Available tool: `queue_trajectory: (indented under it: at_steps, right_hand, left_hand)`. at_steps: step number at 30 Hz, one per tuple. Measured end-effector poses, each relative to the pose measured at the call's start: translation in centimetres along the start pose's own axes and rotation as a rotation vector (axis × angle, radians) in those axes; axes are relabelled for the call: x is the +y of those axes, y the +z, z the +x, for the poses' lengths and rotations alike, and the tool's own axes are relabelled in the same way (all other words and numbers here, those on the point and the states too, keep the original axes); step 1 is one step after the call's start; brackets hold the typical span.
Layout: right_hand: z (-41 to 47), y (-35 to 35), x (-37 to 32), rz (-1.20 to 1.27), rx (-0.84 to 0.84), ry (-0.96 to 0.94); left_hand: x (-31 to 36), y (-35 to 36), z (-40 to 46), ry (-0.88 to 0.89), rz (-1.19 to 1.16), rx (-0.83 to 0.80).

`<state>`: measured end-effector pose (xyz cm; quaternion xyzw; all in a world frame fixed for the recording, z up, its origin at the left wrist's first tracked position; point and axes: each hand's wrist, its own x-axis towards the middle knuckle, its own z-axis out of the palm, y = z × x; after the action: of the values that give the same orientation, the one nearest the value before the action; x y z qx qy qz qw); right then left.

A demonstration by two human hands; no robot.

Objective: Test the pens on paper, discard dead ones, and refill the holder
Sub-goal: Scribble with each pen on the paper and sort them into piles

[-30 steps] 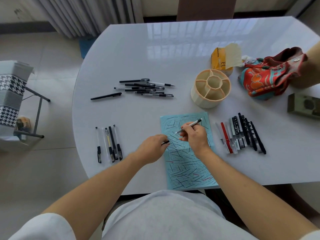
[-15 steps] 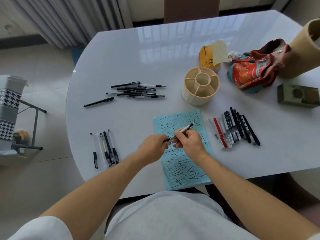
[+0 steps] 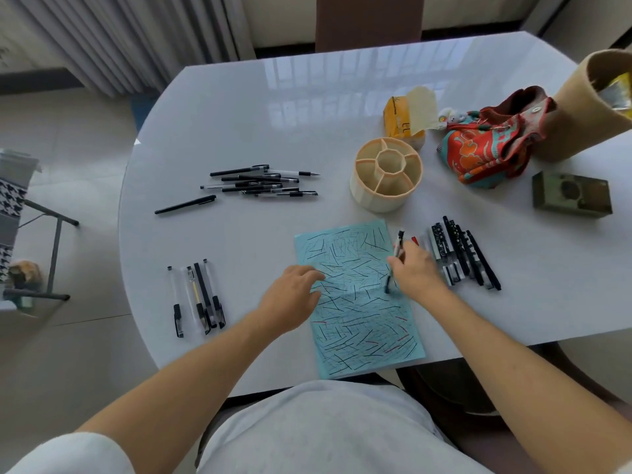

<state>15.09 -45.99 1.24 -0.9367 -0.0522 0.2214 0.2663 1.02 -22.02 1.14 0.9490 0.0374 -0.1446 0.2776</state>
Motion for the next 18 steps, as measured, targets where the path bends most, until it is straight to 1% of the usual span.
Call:
queue_trajectory:
  at_steps: [3,7,11,15,18]
  right_hand:
    - [0.3,-0.6,2.8,-0.239,0.012,-0.062]
    - [0.1,-0.7,4.3,-0.393,0.052,-0.063]
    - [0.0,-0.5,2.7,-0.359,0.134,-0.056]
    - [2.0,1.4,-3.4,-0.276,0.121,-0.233]
    - [4.2,4.0,-9.5,-0.198,0.072,-0.375]
  left_hand:
    - [-1.6,0.9,-1.1,0.006,0.029,-0.002]
    - [-2.9,1.4,-1.8,0.023,0.049,-0.018]
    - [-3.5,1.1,-2.1,0.028,0.006,0.013]
    - [-5.0,0.3,-2.4,-0.077,-0.02,0.071]
    - [-6.3,-0.4,-2.6,-0.131,-0.002,0.017]
